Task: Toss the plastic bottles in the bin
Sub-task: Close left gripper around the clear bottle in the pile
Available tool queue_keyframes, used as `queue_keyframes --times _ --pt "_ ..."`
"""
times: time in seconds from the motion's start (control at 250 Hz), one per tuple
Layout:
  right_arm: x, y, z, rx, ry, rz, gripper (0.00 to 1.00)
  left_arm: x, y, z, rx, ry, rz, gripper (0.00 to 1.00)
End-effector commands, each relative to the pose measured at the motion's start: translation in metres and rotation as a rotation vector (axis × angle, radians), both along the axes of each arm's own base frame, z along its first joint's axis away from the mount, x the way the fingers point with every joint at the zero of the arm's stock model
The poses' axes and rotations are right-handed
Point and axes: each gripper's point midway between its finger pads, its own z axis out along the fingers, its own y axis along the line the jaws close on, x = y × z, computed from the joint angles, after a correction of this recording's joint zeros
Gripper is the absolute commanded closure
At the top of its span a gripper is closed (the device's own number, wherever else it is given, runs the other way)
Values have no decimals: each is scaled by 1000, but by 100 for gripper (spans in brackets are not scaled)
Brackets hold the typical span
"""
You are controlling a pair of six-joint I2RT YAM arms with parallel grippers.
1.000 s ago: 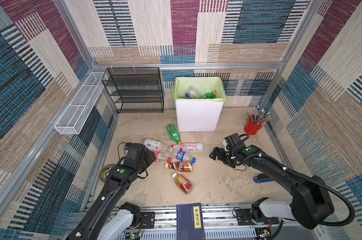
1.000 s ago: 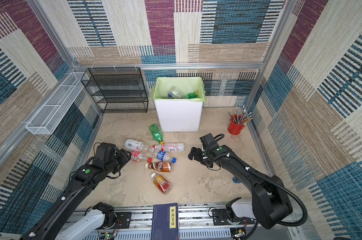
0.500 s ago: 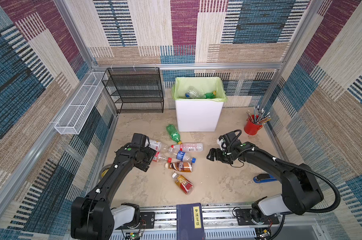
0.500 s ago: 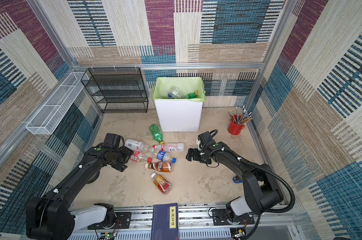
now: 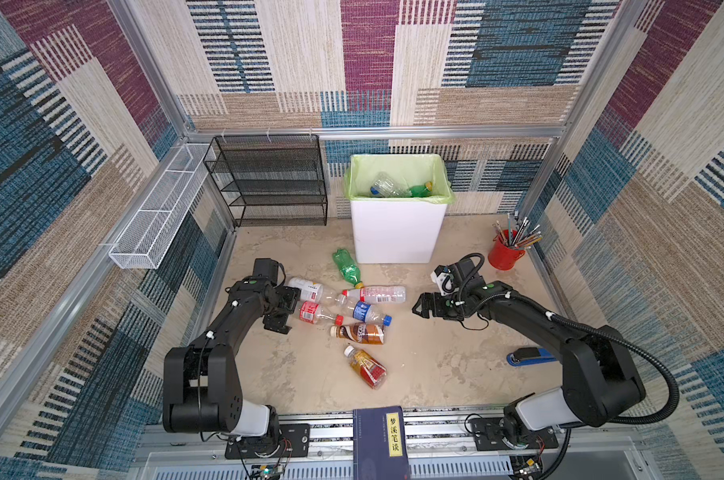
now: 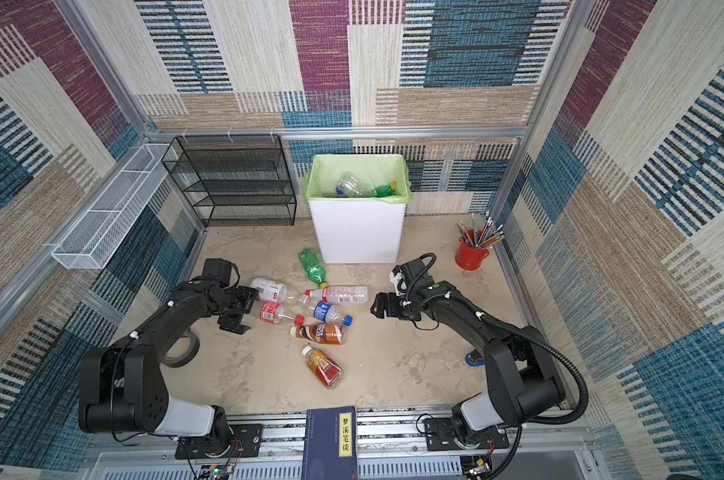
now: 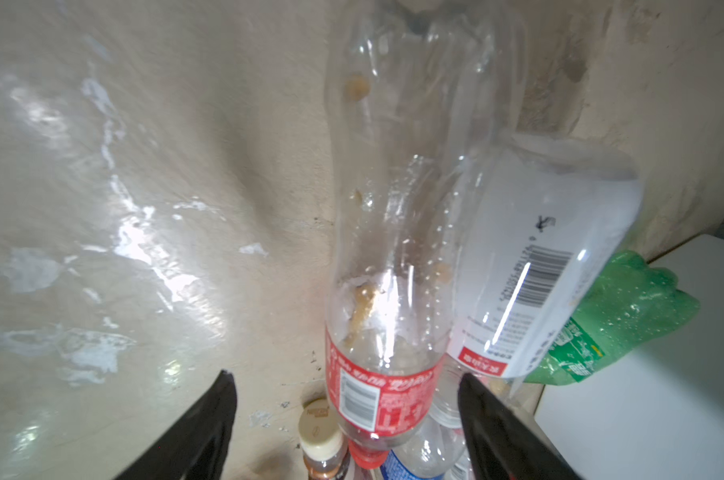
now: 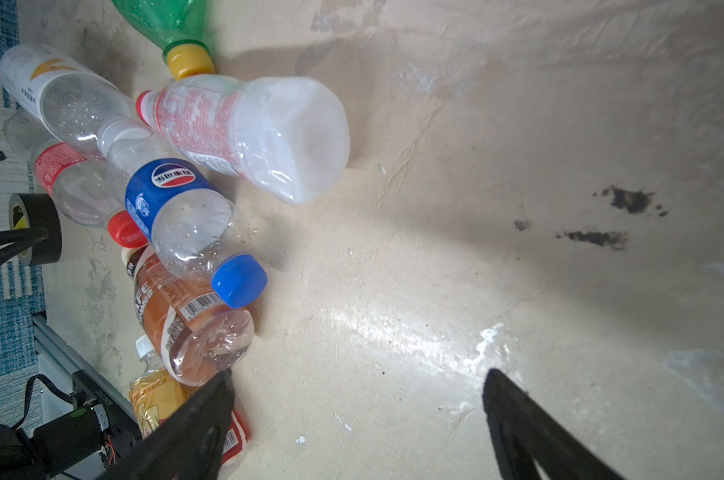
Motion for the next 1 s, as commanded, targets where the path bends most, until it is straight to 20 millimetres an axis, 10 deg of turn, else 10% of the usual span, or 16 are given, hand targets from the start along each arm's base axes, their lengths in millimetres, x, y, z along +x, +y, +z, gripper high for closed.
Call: queue_keyframes --times 0.0,1.0 --pt "6 2 6 8 -23 -5 6 26 -3 10 -17 -73 -48 15" --pt "-2 -8 -23 8 63 -80 11 20 -8 -37 -28 94 -180 28"
